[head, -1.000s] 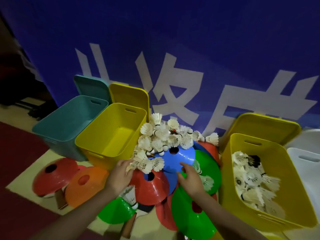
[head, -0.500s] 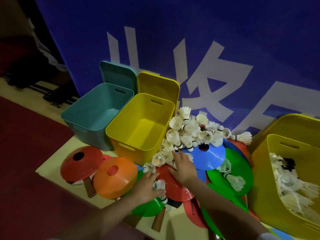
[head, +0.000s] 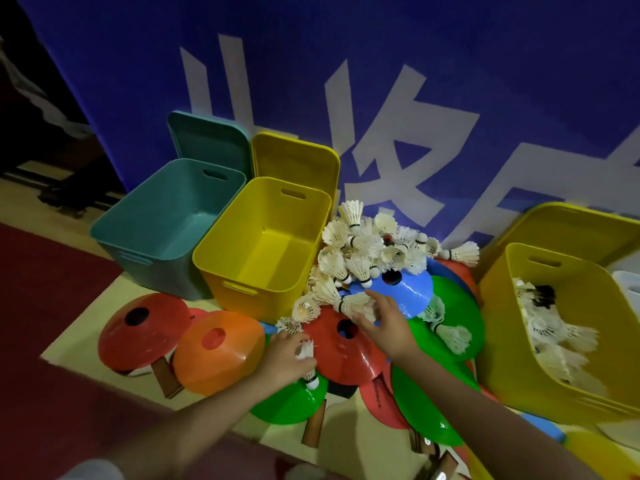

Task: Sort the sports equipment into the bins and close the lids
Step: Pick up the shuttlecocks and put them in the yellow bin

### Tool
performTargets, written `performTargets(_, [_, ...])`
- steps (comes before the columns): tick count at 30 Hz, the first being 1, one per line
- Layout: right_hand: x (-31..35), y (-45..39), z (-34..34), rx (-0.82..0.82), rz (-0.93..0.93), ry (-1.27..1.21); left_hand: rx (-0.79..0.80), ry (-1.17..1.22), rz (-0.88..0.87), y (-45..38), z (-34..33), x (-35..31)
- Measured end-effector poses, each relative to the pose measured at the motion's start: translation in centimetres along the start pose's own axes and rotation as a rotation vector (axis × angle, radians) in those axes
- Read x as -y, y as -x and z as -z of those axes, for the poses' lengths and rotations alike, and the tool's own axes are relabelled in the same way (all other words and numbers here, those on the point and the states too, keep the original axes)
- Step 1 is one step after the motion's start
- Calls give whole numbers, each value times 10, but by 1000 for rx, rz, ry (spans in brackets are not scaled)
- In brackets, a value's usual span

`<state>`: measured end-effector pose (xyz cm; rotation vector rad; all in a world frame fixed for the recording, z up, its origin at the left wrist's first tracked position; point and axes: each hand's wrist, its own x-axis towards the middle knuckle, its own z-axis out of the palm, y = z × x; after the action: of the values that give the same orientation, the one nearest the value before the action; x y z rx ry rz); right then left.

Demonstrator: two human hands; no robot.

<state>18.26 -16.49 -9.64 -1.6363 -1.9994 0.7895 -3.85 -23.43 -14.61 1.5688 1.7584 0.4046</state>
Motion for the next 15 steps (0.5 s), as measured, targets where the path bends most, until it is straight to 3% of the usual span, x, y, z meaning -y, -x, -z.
performTargets(7, [-29, 22, 41, -129, -108, -357, -12, 144, -144, 5, 9, -41])
performTargets(15, [-66, 54, 127, -565, -148, -450, 84, 292, -394, -19, -10, -149])
